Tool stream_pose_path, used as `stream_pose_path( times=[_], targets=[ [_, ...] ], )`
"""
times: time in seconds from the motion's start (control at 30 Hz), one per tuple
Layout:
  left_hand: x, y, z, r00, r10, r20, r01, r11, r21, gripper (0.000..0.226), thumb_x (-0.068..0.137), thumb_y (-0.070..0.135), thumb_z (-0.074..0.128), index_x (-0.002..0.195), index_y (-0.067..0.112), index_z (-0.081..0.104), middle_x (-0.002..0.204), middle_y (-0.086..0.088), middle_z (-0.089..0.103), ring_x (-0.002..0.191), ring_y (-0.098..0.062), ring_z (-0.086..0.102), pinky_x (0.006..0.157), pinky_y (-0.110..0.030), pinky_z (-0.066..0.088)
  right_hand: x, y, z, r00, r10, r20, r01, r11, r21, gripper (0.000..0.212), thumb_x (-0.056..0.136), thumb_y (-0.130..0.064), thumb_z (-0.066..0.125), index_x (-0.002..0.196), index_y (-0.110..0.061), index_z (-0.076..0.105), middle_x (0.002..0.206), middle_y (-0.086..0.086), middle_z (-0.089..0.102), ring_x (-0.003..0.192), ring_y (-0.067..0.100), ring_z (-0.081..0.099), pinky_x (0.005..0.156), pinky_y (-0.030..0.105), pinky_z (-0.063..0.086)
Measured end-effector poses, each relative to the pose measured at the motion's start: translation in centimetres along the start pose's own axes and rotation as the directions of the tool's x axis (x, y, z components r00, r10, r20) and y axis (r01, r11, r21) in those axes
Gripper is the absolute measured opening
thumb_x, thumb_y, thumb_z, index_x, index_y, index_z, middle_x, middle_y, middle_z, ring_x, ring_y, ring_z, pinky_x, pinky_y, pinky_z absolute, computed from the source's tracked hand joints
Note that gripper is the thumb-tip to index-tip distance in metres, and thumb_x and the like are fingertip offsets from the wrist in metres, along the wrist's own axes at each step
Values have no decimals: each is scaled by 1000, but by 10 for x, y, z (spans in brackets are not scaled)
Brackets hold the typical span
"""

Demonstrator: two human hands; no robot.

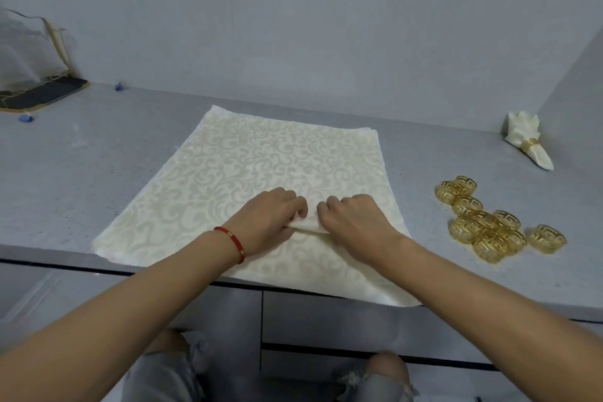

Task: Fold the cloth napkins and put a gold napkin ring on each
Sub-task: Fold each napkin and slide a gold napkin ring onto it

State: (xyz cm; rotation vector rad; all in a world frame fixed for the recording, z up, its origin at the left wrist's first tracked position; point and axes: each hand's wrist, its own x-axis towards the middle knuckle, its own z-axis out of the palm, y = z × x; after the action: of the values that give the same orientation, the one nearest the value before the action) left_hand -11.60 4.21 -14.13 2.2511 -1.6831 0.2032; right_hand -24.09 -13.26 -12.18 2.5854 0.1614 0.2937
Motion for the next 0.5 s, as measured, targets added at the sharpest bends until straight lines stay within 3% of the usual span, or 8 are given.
stream_pose_path(
  times=[0.07,0.13,0.2,0.27,0.33,0.43,0.5],
  targets=[
    [-2,-6,-10,996,-25,85,34,994,-105,24,90,19,70,112,24,62,95,10,58,88,-11,50,79,-28,45,2,-3,0,996,37,85,-37,999,-1,51,51,-4,82,70,-17,38,58,-6,13,42,12,8,48,28,2],
    [-1,-8,-18,988,-27,150,47,990,-135,14,93,18,66,107,23,63,92,11,60,86,-10,51,79,-27,44,5,3,-2,979,69,190,-89,991,98,24,79,-12,72,87,-16,49,67,-6,36,51,15,33,48,30,17],
    [4,-11,-20,981,-40,187,66,989,-135,8,93,15,63,97,21,62,86,9,62,77,-9,52,72,-28,43,8,15,-18,928,99,358,-213,932,294,21,87,-29,71,103,-19,62,84,-5,56,71,19,54,59,31,36],
    [14,-14,-23,964,-74,256,111,985,-133,9,92,14,64,90,21,59,81,8,60,71,-6,51,67,-25,38,8,37,-25,865,131,485,-405,753,519,40,77,-54,80,100,-24,68,95,-9,66,86,16,62,75,36,52],
    [26,-15,-29,932,-89,351,139,983,-119,18,92,14,66,83,21,52,77,7,54,66,-9,45,63,-23,34,4,62,-19,816,122,565,-537,520,664,57,70,-71,79,98,-22,70,96,-18,64,88,10,61,83,34,52],
    [43,-19,-37,888,-85,452,145,984,-99,19,92,17,69,87,25,52,79,11,50,67,-5,45,61,-17,32,-8,79,-1,756,112,645,-651,227,724,73,75,-67,78,89,1,56,79,0,51,73,17,48,73,33,37],
    [50,-23,-40,856,-122,503,220,965,-141,20,90,21,73,105,27,60,89,10,56,76,-7,56,67,-16,40,-15,77,10,747,164,645,-665,159,729,61,81,-55,81,78,-7,42,79,4,39,74,21,39,73,34,29]
  ],
)
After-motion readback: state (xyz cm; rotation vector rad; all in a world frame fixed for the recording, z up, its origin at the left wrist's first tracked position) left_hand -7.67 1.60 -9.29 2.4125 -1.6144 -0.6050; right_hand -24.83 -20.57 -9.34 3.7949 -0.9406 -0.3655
